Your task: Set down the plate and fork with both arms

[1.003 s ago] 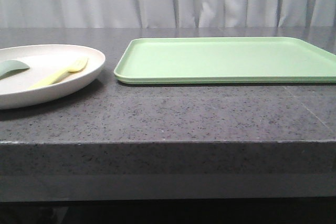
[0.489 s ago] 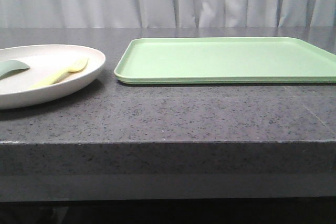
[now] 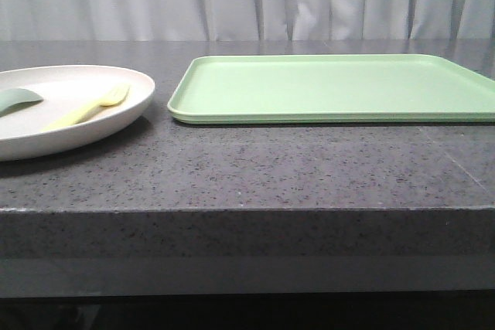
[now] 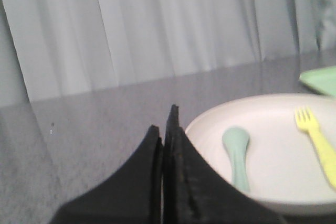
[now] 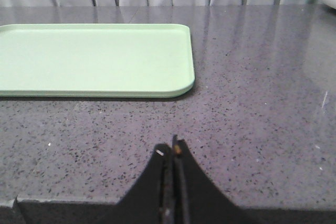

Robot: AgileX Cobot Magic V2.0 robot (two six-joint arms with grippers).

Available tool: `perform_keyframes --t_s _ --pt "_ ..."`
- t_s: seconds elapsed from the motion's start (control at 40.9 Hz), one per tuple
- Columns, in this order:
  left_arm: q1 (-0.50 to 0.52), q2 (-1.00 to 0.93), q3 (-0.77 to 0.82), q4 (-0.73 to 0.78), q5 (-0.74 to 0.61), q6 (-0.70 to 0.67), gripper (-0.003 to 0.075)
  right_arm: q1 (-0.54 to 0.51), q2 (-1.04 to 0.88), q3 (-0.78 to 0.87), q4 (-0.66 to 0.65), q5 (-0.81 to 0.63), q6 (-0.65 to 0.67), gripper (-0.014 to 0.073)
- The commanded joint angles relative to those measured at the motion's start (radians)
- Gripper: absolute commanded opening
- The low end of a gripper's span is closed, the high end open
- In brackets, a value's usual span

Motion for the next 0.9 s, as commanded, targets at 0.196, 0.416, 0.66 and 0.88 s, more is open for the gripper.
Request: perform_keyframes --t_s 0.196,0.416,0.66,0.88 --pt "0.002 -0.004 -0.090 -0.333 -0.173 -0.029 -0.0018 -0.004 -0.008 -0.193 -0.002 -0.067 -0.011 -0.0069" --pt "0.002 0.204 -0.363 -0.225 0.053 -0.029 -0.0018 -0.004 0.180 -0.449 -0.002 0.098 -0.011 -0.0067" --pt "0.002 0.515 -0.553 -0.208 0.135 -0.029 -0.0018 -0.003 0.451 -0.592 -0.002 0.171 -0.011 -0.0067" --pt "0.002 0.575 -0.562 -0.208 0.123 -0.029 0.0016 -0.003 0.500 -0.591 -0.002 0.161 -0.011 -0.0045"
